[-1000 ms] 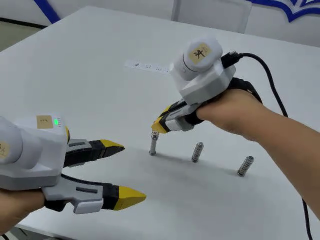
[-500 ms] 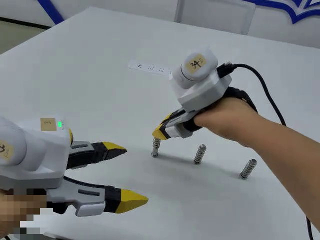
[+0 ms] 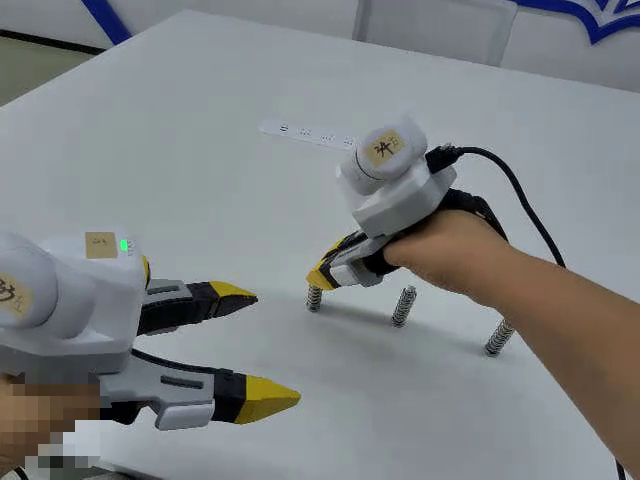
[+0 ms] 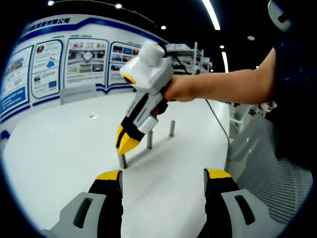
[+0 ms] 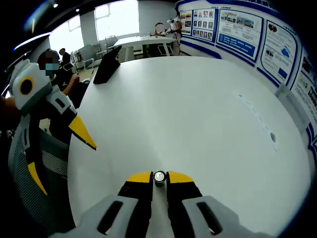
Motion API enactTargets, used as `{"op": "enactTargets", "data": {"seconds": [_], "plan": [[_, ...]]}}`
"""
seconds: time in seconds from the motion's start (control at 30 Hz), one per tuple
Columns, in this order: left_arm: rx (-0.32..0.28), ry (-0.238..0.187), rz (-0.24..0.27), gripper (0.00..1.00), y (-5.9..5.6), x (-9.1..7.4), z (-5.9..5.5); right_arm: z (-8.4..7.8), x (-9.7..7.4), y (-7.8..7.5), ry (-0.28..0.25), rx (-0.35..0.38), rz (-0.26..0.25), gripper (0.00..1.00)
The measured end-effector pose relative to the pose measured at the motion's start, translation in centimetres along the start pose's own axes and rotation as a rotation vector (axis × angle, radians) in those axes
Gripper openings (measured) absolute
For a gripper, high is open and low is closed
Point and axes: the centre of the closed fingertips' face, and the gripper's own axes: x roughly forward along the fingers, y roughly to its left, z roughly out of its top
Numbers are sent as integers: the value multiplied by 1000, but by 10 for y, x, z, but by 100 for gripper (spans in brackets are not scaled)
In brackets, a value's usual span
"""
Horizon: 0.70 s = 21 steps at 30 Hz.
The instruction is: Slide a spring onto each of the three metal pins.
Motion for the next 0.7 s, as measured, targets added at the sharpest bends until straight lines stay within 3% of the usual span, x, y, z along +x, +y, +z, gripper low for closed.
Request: {"op": "enactTargets", "data": {"seconds": [0.3, 0.7], "plan": [[1, 4, -5, 68, -1, 1, -1, -4, 1, -1, 3, -8, -6, 13], [4, 5, -10, 68, -2, 1, -1, -12, -12, 2, -22, -13, -32, 18]]}}
